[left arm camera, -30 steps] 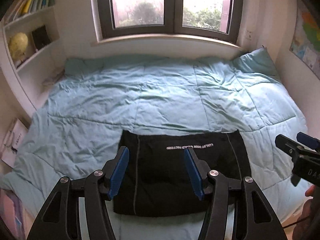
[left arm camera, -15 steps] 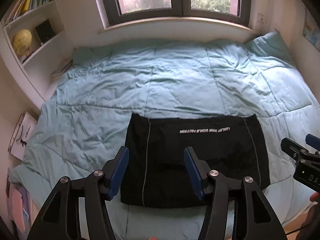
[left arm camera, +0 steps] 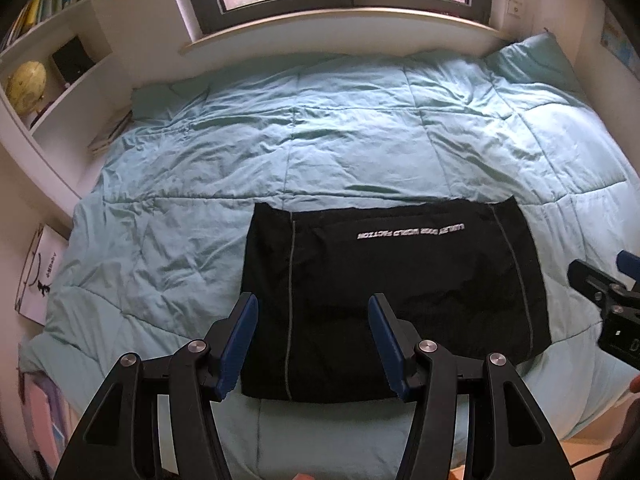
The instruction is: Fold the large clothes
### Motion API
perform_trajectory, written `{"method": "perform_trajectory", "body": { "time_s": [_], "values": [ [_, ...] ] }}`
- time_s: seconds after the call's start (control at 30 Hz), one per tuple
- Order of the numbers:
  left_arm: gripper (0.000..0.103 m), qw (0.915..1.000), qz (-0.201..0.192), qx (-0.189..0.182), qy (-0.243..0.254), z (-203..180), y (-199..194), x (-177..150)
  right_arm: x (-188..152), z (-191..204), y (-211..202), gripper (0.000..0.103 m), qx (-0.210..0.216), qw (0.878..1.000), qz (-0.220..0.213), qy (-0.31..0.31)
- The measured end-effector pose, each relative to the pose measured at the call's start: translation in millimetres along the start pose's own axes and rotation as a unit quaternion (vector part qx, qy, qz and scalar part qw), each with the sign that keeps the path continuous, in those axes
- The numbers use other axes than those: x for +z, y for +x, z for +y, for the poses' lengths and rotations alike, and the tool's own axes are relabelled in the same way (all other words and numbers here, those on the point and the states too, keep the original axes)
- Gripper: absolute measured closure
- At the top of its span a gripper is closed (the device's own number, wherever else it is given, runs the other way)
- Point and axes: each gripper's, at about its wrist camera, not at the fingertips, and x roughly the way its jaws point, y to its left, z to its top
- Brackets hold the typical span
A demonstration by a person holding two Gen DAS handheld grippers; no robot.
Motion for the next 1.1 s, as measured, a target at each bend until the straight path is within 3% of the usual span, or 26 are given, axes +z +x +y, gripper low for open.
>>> {"method": "perform_trajectory", "body": {
  "time_s": [0.57, 1.1],
  "values": [
    [0.044, 0.9997, 0.006, 0.024, 0.002, 13.9, 9.2, 1.8, -2.7, 7.5, 6.9, 0.011, -0.001, 1.0, 0.008, -0.023],
    [0.044, 0.9995, 0.015, 0.024, 0.011, 9.1, 14.1, -1.5, -4.5, 6.2, 17.6, 0.011, 0.002, 0.999, 0.024, -0.027]
  ]
}}
